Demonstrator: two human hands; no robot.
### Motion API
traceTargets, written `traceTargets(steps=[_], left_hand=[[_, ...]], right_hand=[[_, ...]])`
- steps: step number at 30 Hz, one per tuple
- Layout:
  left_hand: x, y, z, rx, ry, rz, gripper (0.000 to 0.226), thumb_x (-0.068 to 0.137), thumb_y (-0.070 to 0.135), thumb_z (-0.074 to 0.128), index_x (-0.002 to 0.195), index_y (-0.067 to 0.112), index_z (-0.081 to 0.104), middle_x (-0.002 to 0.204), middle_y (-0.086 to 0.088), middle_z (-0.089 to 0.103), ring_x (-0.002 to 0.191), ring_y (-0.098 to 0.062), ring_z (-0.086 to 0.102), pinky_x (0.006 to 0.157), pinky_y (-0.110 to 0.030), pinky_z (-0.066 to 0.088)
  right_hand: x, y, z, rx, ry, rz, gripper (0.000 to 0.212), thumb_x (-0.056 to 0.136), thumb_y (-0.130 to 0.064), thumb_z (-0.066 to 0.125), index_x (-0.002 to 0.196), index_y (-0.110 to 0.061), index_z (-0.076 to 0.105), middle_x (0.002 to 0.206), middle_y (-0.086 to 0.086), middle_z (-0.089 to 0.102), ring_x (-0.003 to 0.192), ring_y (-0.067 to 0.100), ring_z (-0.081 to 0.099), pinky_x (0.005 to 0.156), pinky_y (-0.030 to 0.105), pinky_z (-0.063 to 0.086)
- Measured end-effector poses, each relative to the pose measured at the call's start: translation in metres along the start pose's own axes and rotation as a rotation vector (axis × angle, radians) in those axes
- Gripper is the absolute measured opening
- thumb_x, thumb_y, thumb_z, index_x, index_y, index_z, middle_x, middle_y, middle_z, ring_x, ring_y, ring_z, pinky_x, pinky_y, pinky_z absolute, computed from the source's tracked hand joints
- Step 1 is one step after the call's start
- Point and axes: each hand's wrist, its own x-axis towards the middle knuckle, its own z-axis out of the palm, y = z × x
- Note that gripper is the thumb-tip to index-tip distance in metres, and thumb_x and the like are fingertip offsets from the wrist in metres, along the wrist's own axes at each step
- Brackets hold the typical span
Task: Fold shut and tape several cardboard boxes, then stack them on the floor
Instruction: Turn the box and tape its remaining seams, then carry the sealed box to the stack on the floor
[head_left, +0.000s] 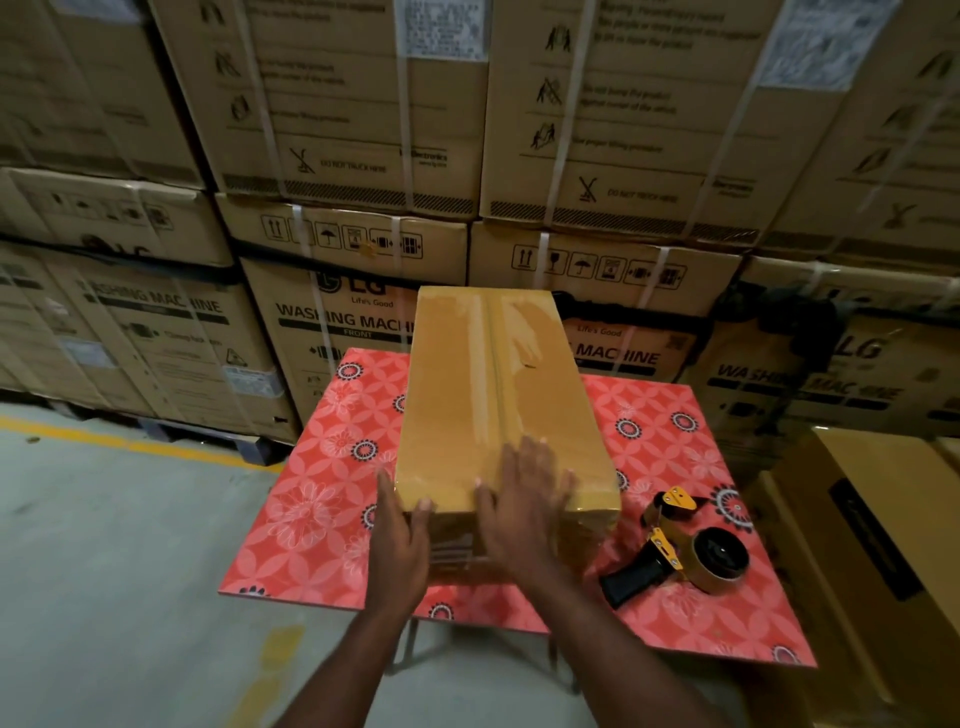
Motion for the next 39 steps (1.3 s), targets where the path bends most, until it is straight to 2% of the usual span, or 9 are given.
traceTargets(steps=[4, 6, 9, 13, 17, 22, 24, 33, 39], left_hand=[[0.005, 0.007, 0.000, 0.020, -0.005, -0.051, 0.077, 0.100, 0.049, 0.049, 0.162, 0.020, 0.015, 0.161, -0.007, 0.035, 0.143, -0.028, 0.041, 0.113, -0.049, 0.040], [0.005, 0.012, 0.002, 0.023, 0.008, -0.094, 0.069, 0.103, 0.041, 0.052, 0.160, 0.019, 0.021, 0.156, -0.008, 0.043, 0.137, -0.030, 0.047, 0.108, -0.045, 0.044], [0.006, 0.017, 0.004, 0.040, 0.050, -0.126, 0.056, 0.101, 0.034, 0.056, 0.152, 0.021, 0.037, 0.136, -0.007, 0.060, 0.110, -0.028, 0.061, 0.089, -0.041, 0.051], [-0.001, 0.021, 0.003, 0.096, 0.067, -0.152, 0.043, 0.101, 0.027, 0.059, 0.142, 0.015, 0.051, 0.115, -0.002, 0.063, 0.101, -0.027, 0.061, 0.080, -0.036, 0.046], [-0.006, 0.023, 0.002, 0.168, 0.065, -0.182, 0.046, 0.100, 0.038, 0.059, 0.138, 0.013, 0.055, 0.124, -0.011, 0.066, 0.111, -0.034, 0.062, 0.077, -0.033, 0.040], [0.007, 0.031, 0.005, 0.190, 0.016, -0.230, 0.042, 0.101, 0.030, 0.058, 0.139, 0.012, 0.052, 0.127, -0.013, 0.064, 0.100, -0.025, 0.057, 0.079, -0.032, 0.039], [0.013, 0.033, 0.006, 0.189, -0.007, -0.251, 0.044, 0.102, 0.028, 0.057, 0.143, 0.013, 0.049, 0.130, -0.014, 0.062, 0.106, -0.029, 0.059, 0.082, -0.034, 0.043], [0.077, 0.038, 0.014, 0.310, -0.097, -0.249, 0.053, 0.102, 0.043, 0.053, 0.142, 0.009, 0.047, 0.139, -0.016, 0.058, 0.125, -0.037, 0.056, 0.092, -0.035, 0.041], [0.139, 0.040, 0.029, 0.314, -0.168, -0.259, 0.056, 0.105, 0.048, 0.043, 0.140, 0.004, 0.047, 0.138, -0.020, 0.056, 0.123, -0.038, 0.055, 0.086, -0.034, 0.037]], right_hand=[[0.023, 0.079, -0.032, 0.026, -0.045, 0.360, 0.096, 0.094, -0.069, 0.040, 0.159, -0.004, 0.013, 0.166, 0.021, 0.017, 0.151, 0.038, 0.022, 0.120, 0.057, 0.020], [0.025, 0.096, -0.041, 0.181, -0.114, 0.410, 0.099, 0.093, -0.071, 0.046, 0.159, -0.004, 0.012, 0.161, 0.021, 0.031, 0.143, 0.038, 0.038, 0.114, 0.048, 0.037], [0.020, 0.098, -0.042, 0.207, -0.119, 0.392, 0.092, 0.093, -0.070, 0.049, 0.156, -0.009, 0.023, 0.152, 0.015, 0.046, 0.130, 0.037, 0.053, 0.100, 0.042, 0.046], [0.012, 0.106, -0.044, 0.229, -0.078, 0.415, 0.082, 0.090, -0.069, 0.055, 0.147, -0.013, 0.036, 0.140, 0.012, 0.055, 0.118, 0.035, 0.060, 0.089, 0.039, 0.051], [-0.001, 0.116, -0.046, 0.260, -0.072, 0.377, 0.083, 0.090, -0.067, 0.057, 0.146, -0.012, 0.034, 0.140, 0.013, 0.056, 0.119, 0.036, 0.059, 0.092, 0.040, 0.052], [0.007, 0.117, -0.060, 0.214, -0.137, 0.380, 0.072, 0.091, -0.063, 0.060, 0.133, -0.007, 0.040, 0.131, 0.013, 0.058, 0.114, 0.036, 0.061, 0.083, 0.036, 0.049], [0.018, 0.116, -0.060, 0.232, -0.177, 0.391, 0.070, 0.091, -0.060, 0.062, 0.133, -0.008, 0.040, 0.129, 0.013, 0.058, 0.112, 0.034, 0.061, 0.080, 0.035, 0.047], [0.097, 0.131, -0.034, 0.480, -0.232, 0.409, 0.078, 0.083, -0.057, 0.074, 0.134, -0.010, 0.041, 0.131, 0.012, 0.059, 0.117, 0.035, 0.059, 0.095, 0.044, 0.052], [0.150, 0.143, -0.025, 0.767, -0.343, 0.461, 0.071, 0.082, -0.046, 0.080, 0.134, -0.011, 0.047, 0.126, 0.005, 0.064, 0.111, 0.025, 0.064, 0.098, 0.042, 0.053]])
